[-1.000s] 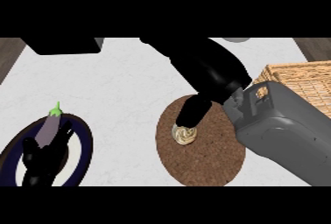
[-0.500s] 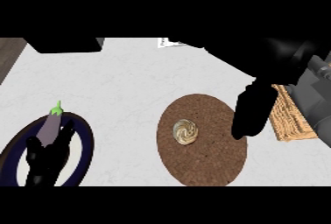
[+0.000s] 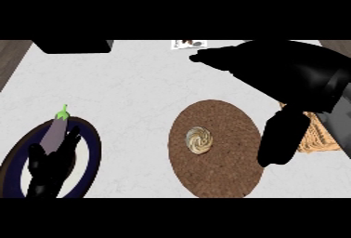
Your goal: Pick the cupcake from the placemat and place it in the basket
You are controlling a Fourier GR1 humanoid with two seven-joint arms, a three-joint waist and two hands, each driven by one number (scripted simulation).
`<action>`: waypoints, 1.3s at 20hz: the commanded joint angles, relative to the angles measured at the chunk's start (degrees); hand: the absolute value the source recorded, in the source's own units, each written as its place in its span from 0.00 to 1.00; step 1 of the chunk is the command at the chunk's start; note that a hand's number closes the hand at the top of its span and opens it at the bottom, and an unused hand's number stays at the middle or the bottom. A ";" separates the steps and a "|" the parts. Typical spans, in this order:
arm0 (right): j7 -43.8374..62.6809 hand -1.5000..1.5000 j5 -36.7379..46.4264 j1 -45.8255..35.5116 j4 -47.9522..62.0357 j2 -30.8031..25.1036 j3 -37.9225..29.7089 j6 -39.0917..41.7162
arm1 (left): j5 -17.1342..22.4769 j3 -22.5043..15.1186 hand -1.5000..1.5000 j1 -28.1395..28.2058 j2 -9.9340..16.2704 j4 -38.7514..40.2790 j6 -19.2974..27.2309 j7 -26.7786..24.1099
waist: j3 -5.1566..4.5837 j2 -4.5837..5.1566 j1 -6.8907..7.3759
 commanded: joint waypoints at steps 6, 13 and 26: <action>1.78 0.00 8.72 6.96 -1.74 7.11 3.18 -4.56 | -1.24 -1.19 0.50 1.38 -2.88 3.53 -0.56 1.97 | -0.59 0.71 0.90; -2.82 0.00 21.15 13.67 -0.80 10.28 9.00 -5.92 | -1.72 -0.44 0.50 0.00 -3.75 2.96 -0.51 4.13 | -0.54 0.75 0.78; -9.41 0.00 29.12 19.44 3.67 14.83 8.46 -5.48 | -3.59 0.71 0.50 1.30 -5.32 5.61 -3.16 2.56 | -0.59 0.70 0.66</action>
